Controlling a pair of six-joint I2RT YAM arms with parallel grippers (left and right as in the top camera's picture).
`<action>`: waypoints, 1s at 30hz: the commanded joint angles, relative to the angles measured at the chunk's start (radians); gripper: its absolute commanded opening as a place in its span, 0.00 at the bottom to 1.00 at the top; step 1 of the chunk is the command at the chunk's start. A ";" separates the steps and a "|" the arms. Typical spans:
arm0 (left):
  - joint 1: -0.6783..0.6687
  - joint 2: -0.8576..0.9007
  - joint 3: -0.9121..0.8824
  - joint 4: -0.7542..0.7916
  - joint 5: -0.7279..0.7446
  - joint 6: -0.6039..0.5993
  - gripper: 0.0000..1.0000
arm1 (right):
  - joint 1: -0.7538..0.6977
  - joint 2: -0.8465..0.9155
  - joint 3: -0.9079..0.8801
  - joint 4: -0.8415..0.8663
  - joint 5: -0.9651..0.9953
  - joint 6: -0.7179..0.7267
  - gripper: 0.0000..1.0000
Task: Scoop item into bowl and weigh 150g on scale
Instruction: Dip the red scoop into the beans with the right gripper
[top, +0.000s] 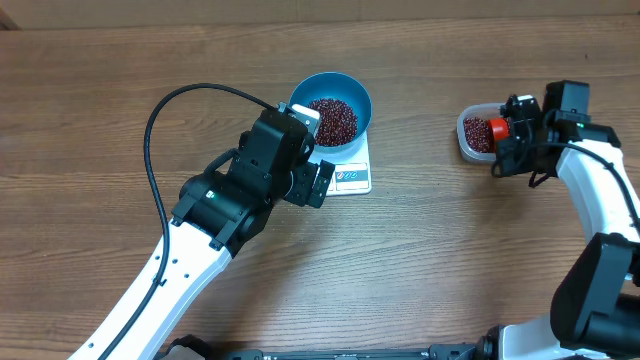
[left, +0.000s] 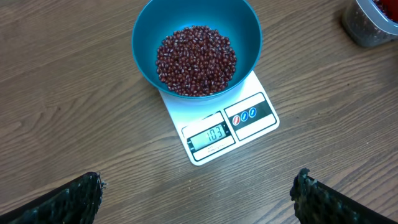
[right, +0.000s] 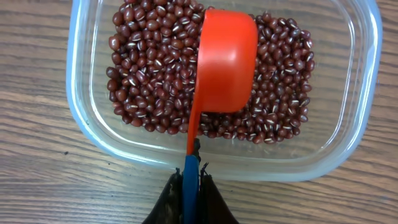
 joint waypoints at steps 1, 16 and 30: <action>0.003 -0.010 0.016 0.000 -0.008 0.004 1.00 | -0.030 0.023 0.001 -0.006 -0.073 -0.011 0.04; 0.003 -0.010 0.016 0.000 -0.008 0.004 1.00 | -0.048 0.023 0.001 -0.002 -0.135 -0.032 0.04; 0.003 -0.010 0.016 0.000 -0.008 0.004 0.99 | -0.048 0.108 0.001 0.007 -0.246 -0.051 0.04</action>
